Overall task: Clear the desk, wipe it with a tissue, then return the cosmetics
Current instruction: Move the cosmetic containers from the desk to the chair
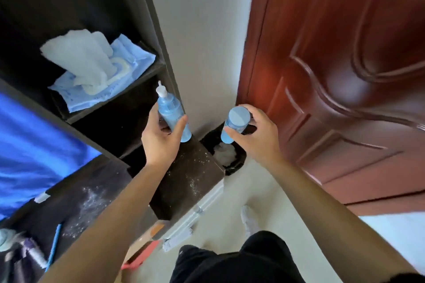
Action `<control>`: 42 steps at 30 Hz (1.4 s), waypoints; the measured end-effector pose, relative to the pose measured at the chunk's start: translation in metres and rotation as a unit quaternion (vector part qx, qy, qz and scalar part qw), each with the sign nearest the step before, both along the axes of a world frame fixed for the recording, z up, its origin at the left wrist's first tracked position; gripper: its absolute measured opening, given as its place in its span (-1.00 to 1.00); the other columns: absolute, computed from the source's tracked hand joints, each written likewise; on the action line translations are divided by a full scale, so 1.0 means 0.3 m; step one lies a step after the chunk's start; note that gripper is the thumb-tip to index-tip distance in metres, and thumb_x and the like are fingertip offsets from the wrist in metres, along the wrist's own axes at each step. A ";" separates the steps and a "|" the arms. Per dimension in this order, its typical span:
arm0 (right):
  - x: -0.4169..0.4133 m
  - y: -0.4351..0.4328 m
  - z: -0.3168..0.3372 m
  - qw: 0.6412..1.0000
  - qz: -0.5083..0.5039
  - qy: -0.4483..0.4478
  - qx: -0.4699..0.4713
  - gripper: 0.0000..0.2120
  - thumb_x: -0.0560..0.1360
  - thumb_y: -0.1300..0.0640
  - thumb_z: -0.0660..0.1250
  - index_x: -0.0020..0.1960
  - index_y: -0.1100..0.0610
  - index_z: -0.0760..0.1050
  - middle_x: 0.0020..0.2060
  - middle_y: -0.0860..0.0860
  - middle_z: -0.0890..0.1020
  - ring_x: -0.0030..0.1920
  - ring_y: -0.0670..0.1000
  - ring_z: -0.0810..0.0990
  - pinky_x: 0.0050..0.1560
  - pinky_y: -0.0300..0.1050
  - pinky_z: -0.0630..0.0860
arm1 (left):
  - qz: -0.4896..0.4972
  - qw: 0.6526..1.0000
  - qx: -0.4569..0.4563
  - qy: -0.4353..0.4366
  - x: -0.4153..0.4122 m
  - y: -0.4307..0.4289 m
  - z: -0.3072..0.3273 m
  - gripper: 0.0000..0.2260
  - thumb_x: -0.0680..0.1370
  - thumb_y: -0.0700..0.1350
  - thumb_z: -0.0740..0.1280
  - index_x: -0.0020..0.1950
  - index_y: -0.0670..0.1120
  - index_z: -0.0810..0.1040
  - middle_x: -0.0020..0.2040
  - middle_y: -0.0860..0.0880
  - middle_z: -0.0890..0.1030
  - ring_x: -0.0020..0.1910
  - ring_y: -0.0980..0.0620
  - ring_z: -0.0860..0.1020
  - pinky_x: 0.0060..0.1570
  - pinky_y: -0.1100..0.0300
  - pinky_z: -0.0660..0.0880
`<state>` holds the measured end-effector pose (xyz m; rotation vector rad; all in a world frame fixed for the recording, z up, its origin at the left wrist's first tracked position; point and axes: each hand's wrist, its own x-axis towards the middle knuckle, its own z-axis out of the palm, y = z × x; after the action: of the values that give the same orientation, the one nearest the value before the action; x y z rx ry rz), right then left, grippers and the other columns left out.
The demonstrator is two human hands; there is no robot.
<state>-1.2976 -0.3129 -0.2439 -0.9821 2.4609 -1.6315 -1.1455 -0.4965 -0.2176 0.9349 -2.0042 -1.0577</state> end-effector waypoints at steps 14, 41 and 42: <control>0.443 1.131 0.157 0.912 -0.408 0.033 0.003 -0.47 0.32 -0.15 0.59 0.24 -0.24 0.50 0.08 -0.28 0.59 0.09 -0.15 0.59 0.05 -0.11 0.63 | -0.433 0.897 0.051 0.069 -0.190 0.975 0.056 -0.46 0.42 0.25 0.46 0.36 0.18 0.48 0.00 0.20 0.67 -0.10 0.14 0.64 0.01 0.04 0.60; 0.887 2.968 -0.065 0.745 -0.662 -0.081 -0.022 -0.28 0.21 -0.37 0.47 0.32 -0.17 0.48 0.02 -0.45 0.50 0.10 -0.24 0.56 -0.11 -0.51 0.52 | -0.666 0.743 0.060 -0.024 -0.079 2.958 -0.061 -0.41 0.38 0.31 0.35 0.35 0.11 0.44 0.14 0.13 0.61 0.06 0.04 0.60 0.02 0.20 0.61; 0.862 2.999 -0.067 0.741 -0.666 -0.087 -0.025 -0.30 0.21 -0.35 0.48 0.31 -0.18 0.48 0.01 -0.48 0.50 0.09 -0.25 0.56 -0.10 -0.49 0.53 | -0.667 0.742 0.061 -0.025 -0.110 2.996 -0.069 -0.44 0.38 0.30 0.35 0.33 0.14 0.43 0.13 0.14 0.60 0.07 0.05 0.59 0.01 0.26 0.59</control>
<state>-1.0390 0.5868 -0.2641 1.3018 3.0104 -1.7172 -1.1786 0.4022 -0.2384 -0.7069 -2.5948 -1.8484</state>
